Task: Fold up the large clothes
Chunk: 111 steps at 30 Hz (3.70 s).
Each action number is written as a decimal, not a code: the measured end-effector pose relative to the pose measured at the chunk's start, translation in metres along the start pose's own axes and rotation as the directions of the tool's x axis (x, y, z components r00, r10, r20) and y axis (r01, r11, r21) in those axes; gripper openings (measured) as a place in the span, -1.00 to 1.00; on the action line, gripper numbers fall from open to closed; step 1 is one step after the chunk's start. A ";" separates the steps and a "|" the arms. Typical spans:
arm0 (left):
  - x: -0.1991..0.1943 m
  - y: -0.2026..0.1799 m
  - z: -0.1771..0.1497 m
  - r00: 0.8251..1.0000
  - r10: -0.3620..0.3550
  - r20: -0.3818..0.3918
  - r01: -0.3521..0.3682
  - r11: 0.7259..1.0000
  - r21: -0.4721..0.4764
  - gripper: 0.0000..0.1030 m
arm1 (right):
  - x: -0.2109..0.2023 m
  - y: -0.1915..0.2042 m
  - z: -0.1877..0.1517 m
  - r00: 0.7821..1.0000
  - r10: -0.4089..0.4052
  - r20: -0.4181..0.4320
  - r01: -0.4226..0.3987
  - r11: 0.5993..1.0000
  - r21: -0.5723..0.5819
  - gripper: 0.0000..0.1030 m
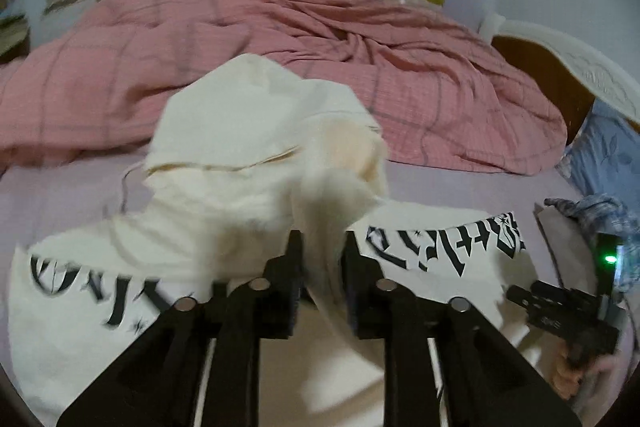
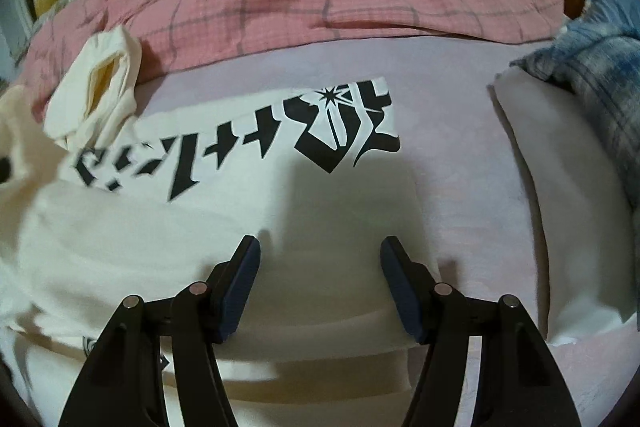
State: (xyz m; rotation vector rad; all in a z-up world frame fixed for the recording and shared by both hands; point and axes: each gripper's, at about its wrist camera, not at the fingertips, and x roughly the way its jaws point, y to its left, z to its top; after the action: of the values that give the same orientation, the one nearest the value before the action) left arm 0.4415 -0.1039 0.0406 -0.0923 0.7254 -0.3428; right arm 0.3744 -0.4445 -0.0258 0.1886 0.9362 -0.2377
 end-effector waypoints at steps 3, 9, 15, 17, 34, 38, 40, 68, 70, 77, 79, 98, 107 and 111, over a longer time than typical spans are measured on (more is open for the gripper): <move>-0.011 0.026 -0.015 0.999 0.037 -0.003 -0.037 0.995 -0.093 0.61 | 0.003 0.005 -0.001 0.999 -0.034 0.003 0.034 0.999 -0.003 0.28; 0.013 0.057 -0.024 0.997 -0.005 -0.082 -0.012 0.981 -0.195 0.87 | 0.002 0.005 -0.001 1.000 -0.015 0.002 0.015 1.000 -0.011 0.28; 0.025 0.065 -0.032 0.994 -0.084 -0.071 0.067 0.976 -0.208 0.53 | -0.005 0.002 0.000 1.000 0.004 0.019 -0.004 1.000 0.001 0.27; 0.020 0.061 -0.030 0.989 -0.143 -0.045 0.133 0.975 -0.179 0.16 | -0.005 0.004 0.000 1.000 0.011 0.020 -0.011 1.000 0.003 0.27; -0.011 0.057 -0.003 0.984 0.069 -0.167 -0.086 0.991 -0.099 -0.98 | -0.041 0.103 -0.017 0.886 0.458 0.076 -0.445 0.884 -0.145 0.28; 0.003 0.078 -0.029 0.960 0.123 -0.253 -0.149 0.985 -0.089 -0.97 | 0.006 0.144 -0.036 0.974 0.226 -0.024 -0.225 0.947 -0.231 0.27; 0.013 0.087 -0.043 0.957 0.116 -0.265 -0.150 0.982 -0.112 -0.97 | 0.002 0.149 -0.036 0.980 0.198 -0.005 -0.193 0.951 -0.242 0.28; -0.011 0.071 -0.015 0.986 0.162 -0.032 -0.162 0.987 -0.001 -0.95 | -0.028 0.036 0.002 0.972 0.207 0.110 -0.211 0.977 0.030 0.28; -0.020 0.069 -0.010 0.970 0.245 -0.008 -0.244 0.968 0.058 -0.95 | -0.015 0.046 -0.002 0.974 0.221 0.052 -0.222 0.975 0.012 0.28; -0.006 0.085 -0.018 0.925 0.374 -0.058 -0.366 0.923 0.121 -0.94 | 0.004 0.061 -0.009 0.999 0.043 0.022 -0.042 0.997 -0.070 0.28; -0.002 0.091 -0.021 0.904 0.422 -0.068 -0.411 0.902 0.134 -0.95 | -0.001 0.054 -0.007 0.997 0.067 0.031 -0.066 0.997 -0.051 0.28; 0.009 0.159 -0.076 0.936 0.321 -0.148 -0.340 0.930 -0.137 0.60 | 0.013 0.063 -0.014 0.991 0.093 -0.099 -0.111 0.974 -0.198 0.32; -0.021 0.142 -0.067 0.960 0.279 -0.001 -0.278 0.956 -0.091 0.60 | -0.015 0.056 -0.002 0.991 0.131 0.016 -0.129 0.987 -0.098 0.32; -0.051 0.130 -0.055 0.951 0.283 0.126 -0.278 0.959 -0.060 0.61 | -0.052 0.055 0.003 0.964 0.247 0.098 -0.240 0.967 -0.082 0.38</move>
State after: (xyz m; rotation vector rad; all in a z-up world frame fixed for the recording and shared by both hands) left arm 0.4050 0.0373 0.0060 -0.0499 0.6034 -0.0478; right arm 0.3622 -0.3861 0.0214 0.2228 0.8037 0.0121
